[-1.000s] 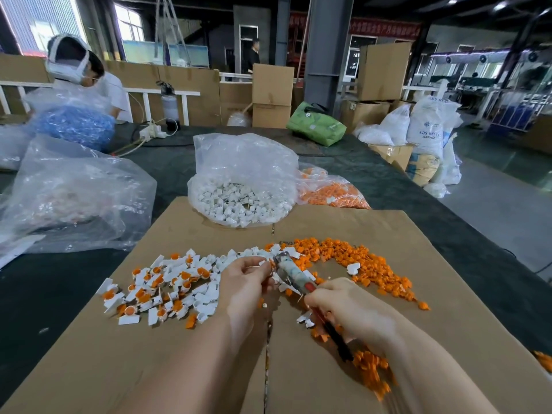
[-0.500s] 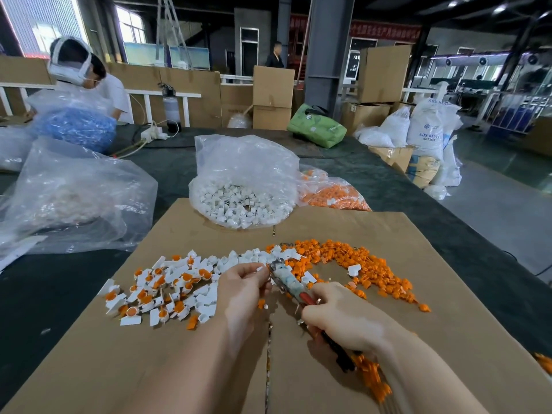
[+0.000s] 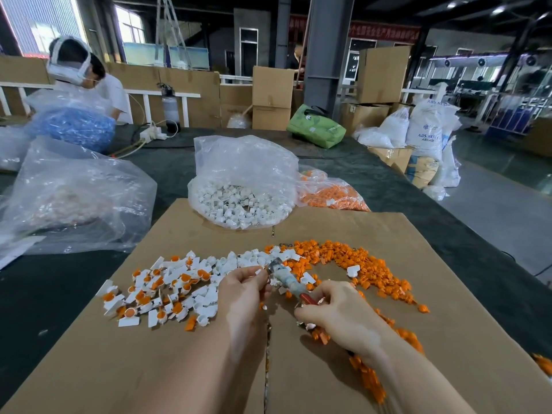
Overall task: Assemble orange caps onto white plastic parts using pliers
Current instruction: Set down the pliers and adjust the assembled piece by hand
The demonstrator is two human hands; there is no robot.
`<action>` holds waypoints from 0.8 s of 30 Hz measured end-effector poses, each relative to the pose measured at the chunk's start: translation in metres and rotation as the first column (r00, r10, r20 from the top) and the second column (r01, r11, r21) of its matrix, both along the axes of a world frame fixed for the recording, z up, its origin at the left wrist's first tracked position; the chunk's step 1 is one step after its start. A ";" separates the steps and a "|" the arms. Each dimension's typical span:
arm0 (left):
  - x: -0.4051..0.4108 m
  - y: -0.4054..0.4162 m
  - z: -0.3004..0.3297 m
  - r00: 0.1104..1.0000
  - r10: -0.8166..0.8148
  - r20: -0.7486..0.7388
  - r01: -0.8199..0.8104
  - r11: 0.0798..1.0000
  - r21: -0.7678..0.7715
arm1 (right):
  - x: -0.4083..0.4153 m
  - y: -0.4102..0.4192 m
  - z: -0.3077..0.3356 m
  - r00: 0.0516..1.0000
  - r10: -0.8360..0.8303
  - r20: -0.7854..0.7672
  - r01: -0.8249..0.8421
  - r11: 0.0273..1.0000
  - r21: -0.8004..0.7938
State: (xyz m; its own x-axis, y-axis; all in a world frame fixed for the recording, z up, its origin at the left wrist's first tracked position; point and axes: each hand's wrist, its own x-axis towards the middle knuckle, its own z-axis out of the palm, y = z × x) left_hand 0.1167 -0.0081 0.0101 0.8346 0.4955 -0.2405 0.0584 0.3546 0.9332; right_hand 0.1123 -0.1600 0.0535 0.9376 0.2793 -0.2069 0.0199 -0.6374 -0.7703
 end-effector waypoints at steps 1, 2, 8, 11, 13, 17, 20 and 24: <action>-0.002 0.000 -0.001 1.000 -0.011 0.005 0.011 1.000 -0.012 | 0.002 -0.002 -0.001 0.999 -0.036 0.023 0.036 0.999 -0.007; -0.004 0.000 -0.004 1.000 -0.023 0.006 0.023 1.000 0.013 | 0.005 -0.004 -0.004 0.996 -0.074 0.054 0.075 0.997 -0.023; -0.013 0.005 -0.025 0.990 -0.120 -0.070 0.139 0.836 0.530 | 0.033 -0.026 -0.022 0.886 -0.249 0.391 0.367 0.892 -0.265; -0.017 0.004 -0.026 0.985 -0.158 -0.065 0.164 0.772 0.614 | 0.044 -0.036 -0.031 0.842 -0.240 0.483 0.442 0.821 -0.361; -0.018 0.004 -0.027 0.980 -0.180 -0.084 0.191 0.736 0.650 | 0.048 -0.040 -0.036 0.832 -0.211 0.513 0.454 0.790 -0.411; -0.017 0.004 -0.028 0.976 -0.191 -0.103 0.208 0.695 0.688 | 0.050 -0.044 -0.047 0.849 -0.130 0.512 0.426 0.743 -0.517; -0.018 0.005 -0.031 0.975 -0.195 -0.105 0.211 0.677 0.706 | 0.049 -0.043 -0.053 0.870 -0.117 0.480 0.407 0.720 -0.562; -0.017 0.005 -0.033 0.976 -0.194 -0.096 0.204 0.673 0.711 | 0.049 -0.040 -0.053 0.884 -0.070 0.462 0.386 0.667 -0.638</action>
State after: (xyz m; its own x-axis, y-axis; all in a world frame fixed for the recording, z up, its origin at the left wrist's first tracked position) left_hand 0.0998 -0.0028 -0.0230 0.9334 0.3432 0.1048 0.0609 -0.4393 0.8963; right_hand 0.1611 -0.2005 0.0003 0.9912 -0.0324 0.1280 -0.0250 -0.9979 -0.0592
